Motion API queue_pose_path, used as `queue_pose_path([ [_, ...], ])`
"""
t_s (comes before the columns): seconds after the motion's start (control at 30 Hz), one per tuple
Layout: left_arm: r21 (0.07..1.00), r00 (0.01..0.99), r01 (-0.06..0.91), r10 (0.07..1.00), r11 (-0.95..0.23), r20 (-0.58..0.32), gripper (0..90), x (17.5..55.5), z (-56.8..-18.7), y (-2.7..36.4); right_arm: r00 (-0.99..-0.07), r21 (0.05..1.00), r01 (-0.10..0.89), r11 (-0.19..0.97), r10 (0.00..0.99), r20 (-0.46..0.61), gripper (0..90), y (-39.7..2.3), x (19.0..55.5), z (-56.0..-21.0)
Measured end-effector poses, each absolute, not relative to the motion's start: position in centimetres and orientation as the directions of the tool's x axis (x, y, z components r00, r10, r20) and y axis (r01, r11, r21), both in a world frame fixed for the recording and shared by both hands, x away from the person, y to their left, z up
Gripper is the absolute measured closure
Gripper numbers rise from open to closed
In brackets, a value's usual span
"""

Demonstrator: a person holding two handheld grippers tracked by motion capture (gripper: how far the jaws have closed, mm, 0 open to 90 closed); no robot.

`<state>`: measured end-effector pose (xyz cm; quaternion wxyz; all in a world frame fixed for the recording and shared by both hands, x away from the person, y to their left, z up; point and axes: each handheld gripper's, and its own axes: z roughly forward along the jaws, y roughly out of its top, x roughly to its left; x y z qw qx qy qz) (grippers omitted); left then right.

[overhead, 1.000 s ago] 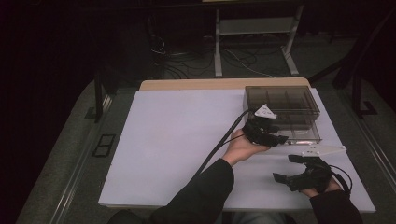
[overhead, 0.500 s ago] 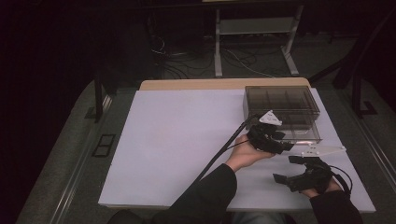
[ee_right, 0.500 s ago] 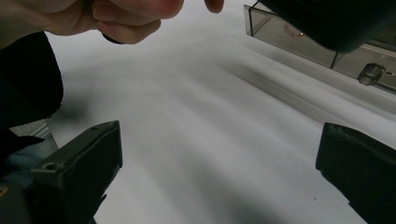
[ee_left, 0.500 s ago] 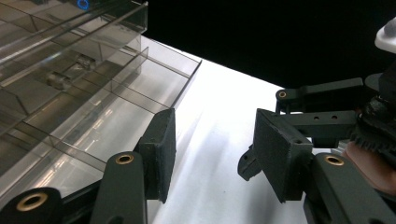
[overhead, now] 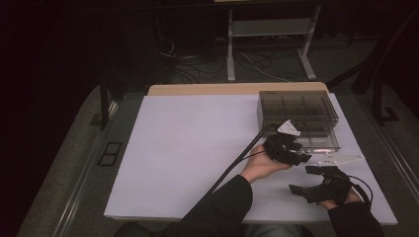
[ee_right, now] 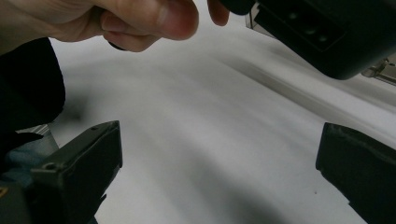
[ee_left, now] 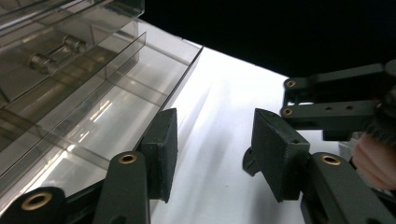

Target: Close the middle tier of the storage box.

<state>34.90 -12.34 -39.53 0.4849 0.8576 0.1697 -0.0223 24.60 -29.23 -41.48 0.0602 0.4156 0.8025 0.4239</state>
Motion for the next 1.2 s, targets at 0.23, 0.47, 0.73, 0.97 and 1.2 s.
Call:
queue_pose_path([
  [0.23,0.8,0.942,0.314,0.273,-0.512,-0.196,68.2,35.3,-40.3,-12.5,-0.646,0.727,0.619,0.297,0.719,0.257,0.0,-29.2,24.6,-41.5],
  [0.47,0.786,0.935,0.331,0.295,-0.523,-0.197,86.4,35.7,-41.3,-12.9,-0.644,0.724,0.622,0.297,0.72,0.259,0.0,-29.2,24.7,-41.6],
  [0.73,0.771,0.936,0.329,0.294,-0.545,-0.192,88.9,36.1,-42.3,-13.7,-0.648,0.721,0.623,0.304,0.717,0.257,0.0,-29.1,24.7,-41.6],
  [0.97,0.761,0.937,0.325,0.297,-0.562,-0.182,88.9,36.1,-43.1,-14.6,-0.646,0.714,0.63,0.305,0.717,0.263,0.0,-29.0,24.7,-41.7],
  [1.2,0.749,0.938,0.321,0.303,-0.58,-0.168,88.9,36.1,-43.7,-15.4,-0.652,0.718,0.623,0.311,0.714,0.257,0.0,-29.0,24.7,-41.7],
])
